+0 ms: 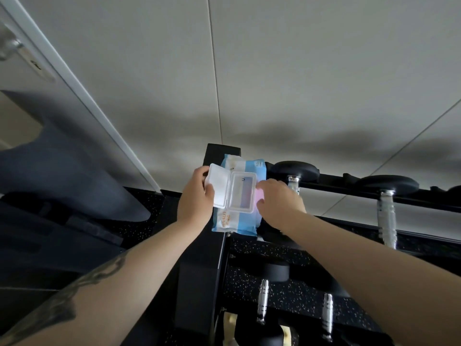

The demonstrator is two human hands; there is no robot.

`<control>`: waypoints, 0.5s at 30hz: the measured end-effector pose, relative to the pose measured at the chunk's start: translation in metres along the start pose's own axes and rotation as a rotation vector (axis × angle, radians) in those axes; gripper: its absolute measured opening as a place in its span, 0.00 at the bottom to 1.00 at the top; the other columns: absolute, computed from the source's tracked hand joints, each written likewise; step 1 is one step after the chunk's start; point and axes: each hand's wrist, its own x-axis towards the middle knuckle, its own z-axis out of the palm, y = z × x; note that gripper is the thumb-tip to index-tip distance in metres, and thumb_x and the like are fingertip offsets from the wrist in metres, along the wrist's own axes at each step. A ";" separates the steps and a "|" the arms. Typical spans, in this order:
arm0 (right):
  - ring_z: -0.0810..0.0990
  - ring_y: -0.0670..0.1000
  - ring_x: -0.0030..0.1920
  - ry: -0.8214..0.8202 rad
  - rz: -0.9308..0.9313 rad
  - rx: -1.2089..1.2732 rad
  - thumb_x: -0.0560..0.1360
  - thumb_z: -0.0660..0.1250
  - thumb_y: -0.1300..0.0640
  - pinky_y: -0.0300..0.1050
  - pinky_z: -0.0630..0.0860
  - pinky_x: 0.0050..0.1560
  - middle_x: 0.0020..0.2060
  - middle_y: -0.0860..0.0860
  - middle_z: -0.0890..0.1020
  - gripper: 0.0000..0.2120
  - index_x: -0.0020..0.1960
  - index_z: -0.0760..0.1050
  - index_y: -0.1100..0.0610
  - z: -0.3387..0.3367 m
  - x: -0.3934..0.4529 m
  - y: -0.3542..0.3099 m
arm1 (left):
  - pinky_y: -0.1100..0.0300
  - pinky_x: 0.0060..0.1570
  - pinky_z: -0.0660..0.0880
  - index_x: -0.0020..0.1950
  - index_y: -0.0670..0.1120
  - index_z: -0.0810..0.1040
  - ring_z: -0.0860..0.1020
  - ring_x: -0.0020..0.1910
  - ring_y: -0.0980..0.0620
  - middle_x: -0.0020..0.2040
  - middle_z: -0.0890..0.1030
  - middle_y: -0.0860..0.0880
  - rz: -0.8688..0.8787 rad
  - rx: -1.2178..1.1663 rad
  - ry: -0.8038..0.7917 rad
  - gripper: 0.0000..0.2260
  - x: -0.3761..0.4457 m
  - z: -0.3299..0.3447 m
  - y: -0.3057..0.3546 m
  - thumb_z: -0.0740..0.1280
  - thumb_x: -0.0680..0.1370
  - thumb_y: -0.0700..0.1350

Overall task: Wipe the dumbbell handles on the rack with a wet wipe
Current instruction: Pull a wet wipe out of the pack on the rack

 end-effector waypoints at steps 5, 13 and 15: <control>0.71 0.51 0.60 0.138 -0.108 -0.030 0.78 0.60 0.56 0.48 0.74 0.53 0.61 0.49 0.72 0.14 0.63 0.72 0.52 0.007 0.022 -0.006 | 0.51 0.69 0.65 0.71 0.49 0.69 0.63 0.73 0.48 0.74 0.64 0.48 0.279 0.464 -0.018 0.26 0.000 0.001 -0.016 0.64 0.74 0.34; 0.69 0.50 0.61 0.165 -0.089 0.037 0.75 0.68 0.51 0.46 0.67 0.61 0.58 0.48 0.72 0.06 0.51 0.78 0.49 0.013 0.053 -0.016 | 0.47 0.72 0.34 0.76 0.52 0.61 0.46 0.78 0.46 0.78 0.54 0.50 0.406 0.734 -0.177 0.43 -0.007 0.016 -0.028 0.65 0.66 0.71; 0.68 0.50 0.62 0.131 -0.067 0.066 0.74 0.68 0.51 0.47 0.65 0.63 0.56 0.48 0.72 0.04 0.48 0.79 0.49 0.011 0.058 -0.016 | 0.48 0.70 0.30 0.77 0.54 0.55 0.41 0.77 0.48 0.79 0.49 0.51 0.379 0.731 -0.192 0.46 -0.007 0.017 -0.027 0.64 0.65 0.73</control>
